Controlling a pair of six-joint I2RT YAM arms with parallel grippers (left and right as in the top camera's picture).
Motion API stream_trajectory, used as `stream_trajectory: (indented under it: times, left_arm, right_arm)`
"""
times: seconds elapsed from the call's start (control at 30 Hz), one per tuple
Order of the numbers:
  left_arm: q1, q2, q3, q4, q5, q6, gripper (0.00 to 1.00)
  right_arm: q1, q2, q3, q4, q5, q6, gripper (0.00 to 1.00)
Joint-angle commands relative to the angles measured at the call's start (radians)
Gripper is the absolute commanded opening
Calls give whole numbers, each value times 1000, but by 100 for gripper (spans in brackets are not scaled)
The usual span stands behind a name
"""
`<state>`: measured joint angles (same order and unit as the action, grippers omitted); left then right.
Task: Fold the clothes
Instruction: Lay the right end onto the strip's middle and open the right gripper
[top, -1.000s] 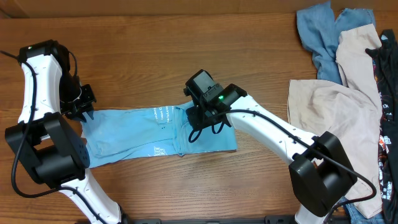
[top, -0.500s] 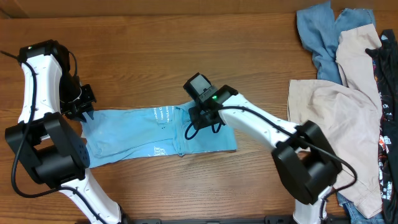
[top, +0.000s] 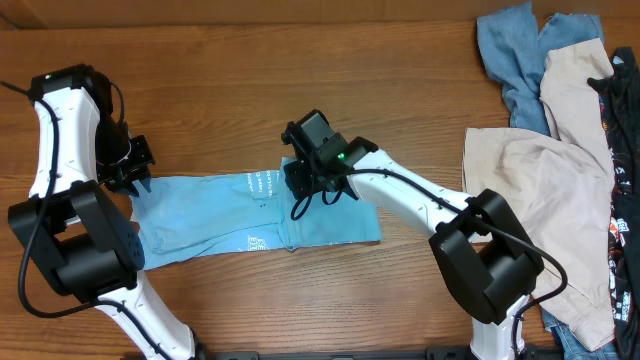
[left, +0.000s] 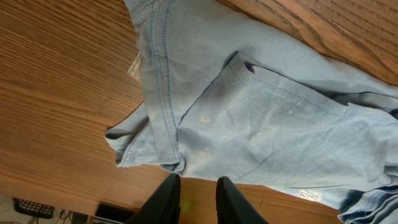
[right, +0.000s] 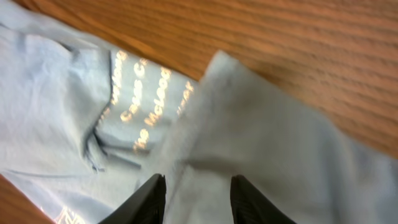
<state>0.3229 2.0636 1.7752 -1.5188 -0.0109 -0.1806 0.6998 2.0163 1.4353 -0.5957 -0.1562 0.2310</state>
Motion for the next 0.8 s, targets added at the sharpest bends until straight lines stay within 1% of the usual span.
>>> stream_trajectory:
  times: [0.0, 0.13, 0.2, 0.23, 0.27, 0.33, 0.43, 0.5, 0.6, 0.7, 0.77]
  left_arm:
    - [3, -26, 12, -3, 11, 16, 26]
    - [4, -26, 12, -15, 0, 16, 33]
    - [4, -26, 11, -34, -9, 16, 35]
    - [4, -26, 11, -45, -28, 12, 36]
    - [5, -26, 11, -56, -62, -9, 38]
    - [5, -26, 8, -71, -120, -55, 43]
    - [6, -26, -26, -52, -127, -60, 47]
    - [6, -26, -74, -14, -127, -58, 47]
    - [6, -25, -163, 70, -126, -20, 48]
    - [6, -25, -253, 163, -107, 11, 49]
    - [7, -25, -286, 194, -108, 12, 49]
  right_arm:
    - [-15, -44, 121, -101, 144, -26, 42]
    - [-34, -120, 249, -280, 344, -25, 49]
    - [-52, -159, 305, -360, 412, -25, 53]
    - [-66, -175, 328, -400, 427, -25, 57]
    - [-84, -189, 344, -437, 428, -25, 59]
    - [-124, -214, 354, -497, 424, -20, 59]
    - [-189, -222, 354, -582, 412, 8, 59]
    - [-227, -222, 350, -616, 381, 30, 59]
    - [-268, -222, 348, -630, 319, 32, 59]
    - [-291, -222, 348, -627, 294, 32, 59]
    - [-294, -222, 348, -628, 293, 32, 59]
